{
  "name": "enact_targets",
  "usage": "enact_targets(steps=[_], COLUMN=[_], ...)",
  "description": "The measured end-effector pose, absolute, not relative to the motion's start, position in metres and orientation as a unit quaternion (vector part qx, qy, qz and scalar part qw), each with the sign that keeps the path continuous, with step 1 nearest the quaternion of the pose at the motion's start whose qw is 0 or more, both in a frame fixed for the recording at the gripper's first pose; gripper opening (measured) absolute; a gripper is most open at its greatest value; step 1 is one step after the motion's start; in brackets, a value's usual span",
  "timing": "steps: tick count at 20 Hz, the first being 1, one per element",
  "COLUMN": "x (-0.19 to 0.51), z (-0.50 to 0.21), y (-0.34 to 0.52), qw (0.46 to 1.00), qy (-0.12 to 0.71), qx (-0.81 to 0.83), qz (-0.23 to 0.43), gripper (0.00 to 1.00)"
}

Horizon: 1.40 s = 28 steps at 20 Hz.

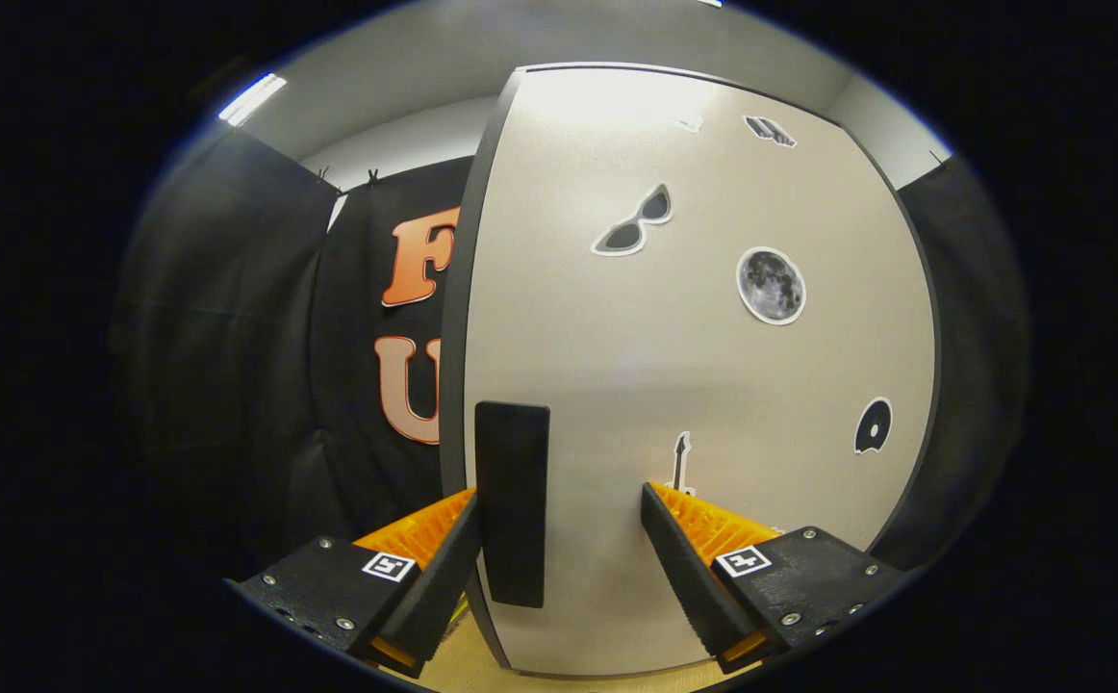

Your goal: Open the shoe cabinet door, grab the shoes and put them into the shoe cabinet, then close the shoe cabinet door.

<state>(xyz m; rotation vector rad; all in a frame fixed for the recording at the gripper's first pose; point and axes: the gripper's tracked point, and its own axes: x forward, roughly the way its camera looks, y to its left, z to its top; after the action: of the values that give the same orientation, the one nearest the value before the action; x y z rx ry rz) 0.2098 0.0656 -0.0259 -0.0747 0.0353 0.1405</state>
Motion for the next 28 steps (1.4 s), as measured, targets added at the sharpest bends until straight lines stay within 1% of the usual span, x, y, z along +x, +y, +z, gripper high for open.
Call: enact_targets(steps=[3, 7, 13, 18, 28], x=[0.209, 0.204, 0.175, 0.137, 0.028], z=[-0.025, -0.034, -0.018, 0.003, 0.044], y=[0.066, 0.071, 0.068, 0.041, -0.029], qw=[0.997, 0.996, 0.996, 0.998, 1.0], qy=[0.016, 0.043, 0.03, 0.019, -0.004], qx=[-0.038, -0.025, -0.027, -0.025, -0.014], qz=[0.067, 0.079, 0.076, 0.059, 0.007], gripper=[0.98, 0.97, 0.98, 0.97, 0.97])
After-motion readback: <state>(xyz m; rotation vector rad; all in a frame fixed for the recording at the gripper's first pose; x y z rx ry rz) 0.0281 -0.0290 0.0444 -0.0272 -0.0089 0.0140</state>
